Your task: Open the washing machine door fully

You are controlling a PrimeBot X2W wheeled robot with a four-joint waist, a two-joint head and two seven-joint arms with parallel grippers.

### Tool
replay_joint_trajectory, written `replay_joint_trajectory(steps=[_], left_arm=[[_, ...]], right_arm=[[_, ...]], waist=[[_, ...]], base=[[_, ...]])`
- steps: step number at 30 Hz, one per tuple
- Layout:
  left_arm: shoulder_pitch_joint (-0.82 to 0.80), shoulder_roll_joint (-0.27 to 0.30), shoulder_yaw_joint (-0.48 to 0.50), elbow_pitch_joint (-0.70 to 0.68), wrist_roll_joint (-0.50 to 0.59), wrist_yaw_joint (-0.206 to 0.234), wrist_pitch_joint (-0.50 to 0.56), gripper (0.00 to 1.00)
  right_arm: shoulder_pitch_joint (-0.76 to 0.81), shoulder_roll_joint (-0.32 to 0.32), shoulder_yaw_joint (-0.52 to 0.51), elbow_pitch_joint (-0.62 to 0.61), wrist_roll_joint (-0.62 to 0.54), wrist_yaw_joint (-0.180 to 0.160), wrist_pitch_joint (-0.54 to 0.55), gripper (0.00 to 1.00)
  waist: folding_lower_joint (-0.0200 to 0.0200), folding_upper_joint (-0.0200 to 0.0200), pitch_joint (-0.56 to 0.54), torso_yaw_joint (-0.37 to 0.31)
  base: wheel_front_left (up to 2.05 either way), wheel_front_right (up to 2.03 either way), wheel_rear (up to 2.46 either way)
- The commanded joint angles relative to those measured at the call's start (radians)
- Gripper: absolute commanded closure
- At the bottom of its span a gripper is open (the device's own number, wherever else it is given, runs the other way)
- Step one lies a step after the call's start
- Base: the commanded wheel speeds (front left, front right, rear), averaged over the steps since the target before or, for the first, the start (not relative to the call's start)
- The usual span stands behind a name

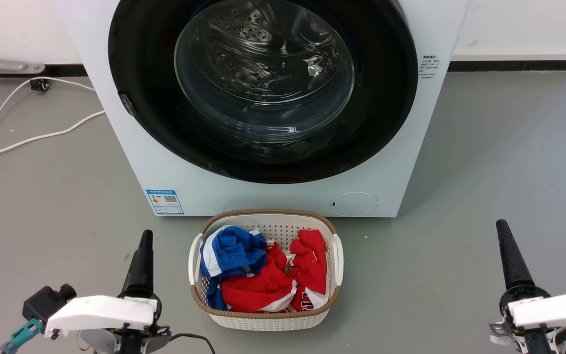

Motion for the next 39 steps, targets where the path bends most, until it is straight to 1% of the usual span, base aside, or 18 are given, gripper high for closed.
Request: replay_joint_trajectory(steps=[1, 8, 19, 24, 39], left_arm=[[-0.008, 0.002, -0.009, -0.028, 0.055, 0.010, -0.011, 0.00], [-0.001, 0.002, -0.038, -0.049, 0.207, 0.042, -0.037, 0.00], [0.009, 0.003, -0.074, -0.069, 0.396, 0.076, -0.075, 0.00], [0.012, 0.003, -0.092, -0.077, 0.461, 0.089, -0.091, 0.00], [0.021, 0.003, -0.129, -0.094, 0.630, 0.109, -0.130, 0.00]], right_arm=[[-0.003, -0.003, 0.004, -0.031, -0.056, 0.002, -0.013, 0.00], [0.012, -0.003, 0.021, -0.071, -0.220, 0.002, -0.040, 0.00], [0.034, -0.003, 0.036, -0.110, -0.413, 0.002, -0.077, 0.00], [0.041, -0.003, 0.033, -0.124, -0.479, 0.002, -0.093, 0.00], [0.064, -0.002, 0.046, -0.154, -0.629, 0.002, -0.134, 0.00]], waist=[[0.0000, 0.0000, 0.000, 0.000], [0.0000, 0.0000, 0.000, 0.002], [0.0000, 0.0000, 0.000, 0.004], [0.0000, 0.0000, 0.001, 0.004], [0.0000, 0.0000, 0.002, 0.006]], base=[[0.00, 0.00, 0.00], [0.00, 0.00, 0.00], [0.00, 0.00, 0.00], [0.00, 0.00, 0.00], [0.00, 0.00, 0.00]])
